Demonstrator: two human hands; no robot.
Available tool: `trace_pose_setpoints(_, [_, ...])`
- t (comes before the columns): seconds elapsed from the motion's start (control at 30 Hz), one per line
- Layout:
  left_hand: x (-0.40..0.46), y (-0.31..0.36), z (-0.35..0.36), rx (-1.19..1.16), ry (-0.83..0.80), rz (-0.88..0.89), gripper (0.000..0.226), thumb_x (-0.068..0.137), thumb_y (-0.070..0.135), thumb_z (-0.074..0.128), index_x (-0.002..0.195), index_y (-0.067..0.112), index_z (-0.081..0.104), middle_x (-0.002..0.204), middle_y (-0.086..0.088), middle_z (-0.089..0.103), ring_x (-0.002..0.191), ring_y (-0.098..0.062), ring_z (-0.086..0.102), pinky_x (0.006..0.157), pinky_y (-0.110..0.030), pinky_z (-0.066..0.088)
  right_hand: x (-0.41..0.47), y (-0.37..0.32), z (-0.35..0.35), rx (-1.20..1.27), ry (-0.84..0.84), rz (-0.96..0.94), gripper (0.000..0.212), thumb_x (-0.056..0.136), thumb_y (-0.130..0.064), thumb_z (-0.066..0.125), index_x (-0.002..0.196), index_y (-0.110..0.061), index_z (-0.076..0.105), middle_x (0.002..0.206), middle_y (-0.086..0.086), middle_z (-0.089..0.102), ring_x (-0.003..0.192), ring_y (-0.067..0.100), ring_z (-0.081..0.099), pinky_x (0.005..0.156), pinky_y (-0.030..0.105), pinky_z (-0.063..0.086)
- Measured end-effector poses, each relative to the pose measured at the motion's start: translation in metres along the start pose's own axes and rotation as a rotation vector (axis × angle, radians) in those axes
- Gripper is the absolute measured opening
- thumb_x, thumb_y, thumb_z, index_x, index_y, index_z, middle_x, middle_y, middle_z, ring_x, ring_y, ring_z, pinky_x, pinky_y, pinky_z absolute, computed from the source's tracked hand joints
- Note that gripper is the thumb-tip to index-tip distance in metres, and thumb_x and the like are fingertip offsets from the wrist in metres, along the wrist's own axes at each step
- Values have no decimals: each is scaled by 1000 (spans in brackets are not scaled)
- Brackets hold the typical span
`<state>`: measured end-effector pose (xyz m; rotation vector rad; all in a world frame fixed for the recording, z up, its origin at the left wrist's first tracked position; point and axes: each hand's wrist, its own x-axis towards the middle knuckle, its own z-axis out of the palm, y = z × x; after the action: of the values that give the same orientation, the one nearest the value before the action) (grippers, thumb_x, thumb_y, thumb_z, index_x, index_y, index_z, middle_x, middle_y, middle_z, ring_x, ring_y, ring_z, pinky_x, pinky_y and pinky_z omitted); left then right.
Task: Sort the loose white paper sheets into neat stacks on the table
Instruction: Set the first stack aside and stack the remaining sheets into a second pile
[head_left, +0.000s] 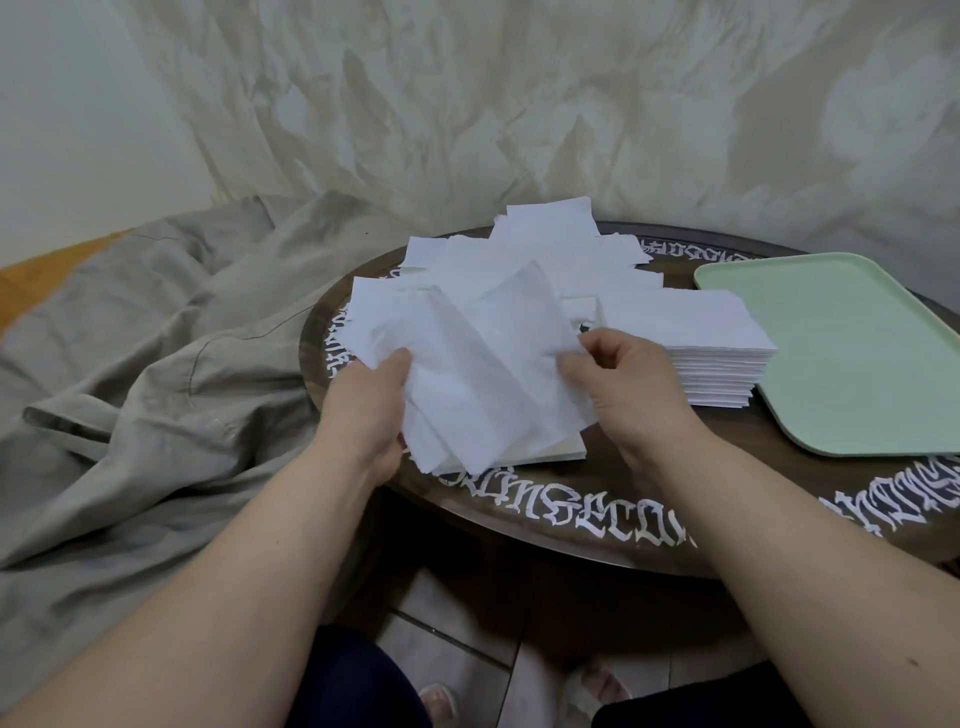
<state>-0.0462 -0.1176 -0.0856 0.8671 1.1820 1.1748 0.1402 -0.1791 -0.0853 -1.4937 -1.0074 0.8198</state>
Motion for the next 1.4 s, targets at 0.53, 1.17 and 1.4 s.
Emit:
trace_pose_setpoints(0.53, [11, 7, -23, -44, 331, 138, 13, 98, 15, 47, 91, 17, 57, 85, 6, 63, 77, -13, 63, 62, -24, 51, 12, -12, -9, -270, -478, -9, 23, 77, -2, 54, 82, -20, 68, 86, 0, 67, 82, 18, 61, 75, 35, 47])
trace_pose_setpoints(1.17, [-6, 4, 0, -154, -201, -127, 30, 99, 19, 47, 124, 5, 57, 116, -10, 69, 107, -26, 66, 93, -44, 51, 4, -3, 4, -231, -95, -221, 8, 81, -14, 71, 74, -17, 73, 72, -4, 70, 71, 14, 63, 76, 44, 54])
trace_pose_setpoints(1.4, [3, 7, -12, -199, -18, -113, 30, 102, 21, 42, 126, 9, 56, 116, -5, 69, 101, -20, 68, 81, -36, 56, 6, 0, -14, -537, 162, -546, 10, 84, -12, 67, 89, -14, 75, 85, 2, 71, 81, 15, 62, 77, 23, 45])
